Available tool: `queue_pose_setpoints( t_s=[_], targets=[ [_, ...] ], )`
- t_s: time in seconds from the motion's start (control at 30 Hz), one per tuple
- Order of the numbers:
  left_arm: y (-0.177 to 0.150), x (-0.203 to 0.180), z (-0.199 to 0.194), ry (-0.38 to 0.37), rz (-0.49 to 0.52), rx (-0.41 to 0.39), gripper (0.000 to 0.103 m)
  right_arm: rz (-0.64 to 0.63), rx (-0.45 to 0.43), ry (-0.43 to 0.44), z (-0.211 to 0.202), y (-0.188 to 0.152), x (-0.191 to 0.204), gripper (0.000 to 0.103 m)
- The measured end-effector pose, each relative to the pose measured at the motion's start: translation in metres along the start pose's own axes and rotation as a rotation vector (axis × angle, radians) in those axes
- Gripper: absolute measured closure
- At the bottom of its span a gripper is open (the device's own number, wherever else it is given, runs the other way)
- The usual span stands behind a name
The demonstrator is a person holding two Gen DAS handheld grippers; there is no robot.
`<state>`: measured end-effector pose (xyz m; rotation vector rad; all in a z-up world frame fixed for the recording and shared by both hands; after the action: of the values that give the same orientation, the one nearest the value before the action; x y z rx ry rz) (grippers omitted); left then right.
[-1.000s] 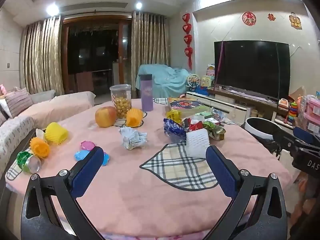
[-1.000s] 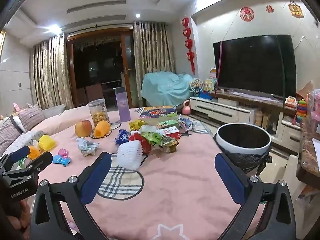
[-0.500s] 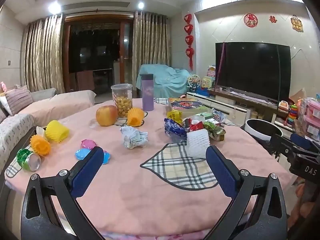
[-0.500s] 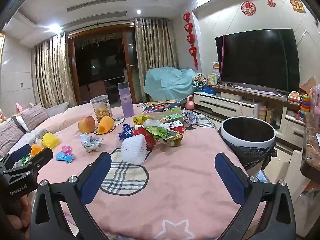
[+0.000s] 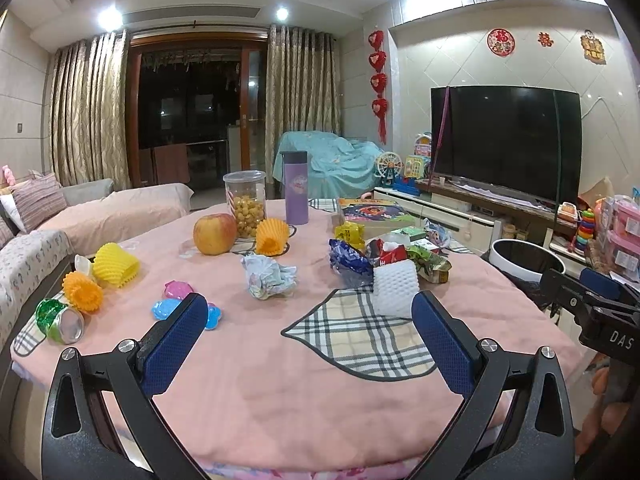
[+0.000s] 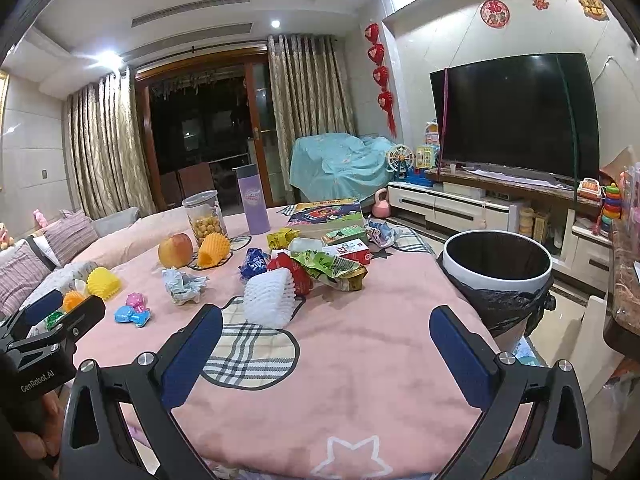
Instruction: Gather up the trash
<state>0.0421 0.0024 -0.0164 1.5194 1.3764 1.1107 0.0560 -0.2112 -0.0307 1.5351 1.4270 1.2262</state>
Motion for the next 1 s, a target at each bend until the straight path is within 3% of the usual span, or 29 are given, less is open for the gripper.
queue_pose_setpoints(
  t_s=[1.0],
  targets=[
    [0.0003, -0.0034, -0.0018, -0.004, 0.013, -0.008, 0.000, 0.020, 0.015, 0.024, -0.0032, 0.0005, 0.0027, 0.000]
  ],
)
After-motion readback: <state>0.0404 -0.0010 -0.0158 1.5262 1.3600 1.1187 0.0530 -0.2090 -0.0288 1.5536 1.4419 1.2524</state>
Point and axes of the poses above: each gripper's, at about its wrist camera, not at the fingertips, and z roughly the way its jaws point, x to its left, y to its top, the point moved 7 cm from there along z, roughly the way its jaws point, and after that the axes turned 6 degrees about z, right-handed, at the moved point
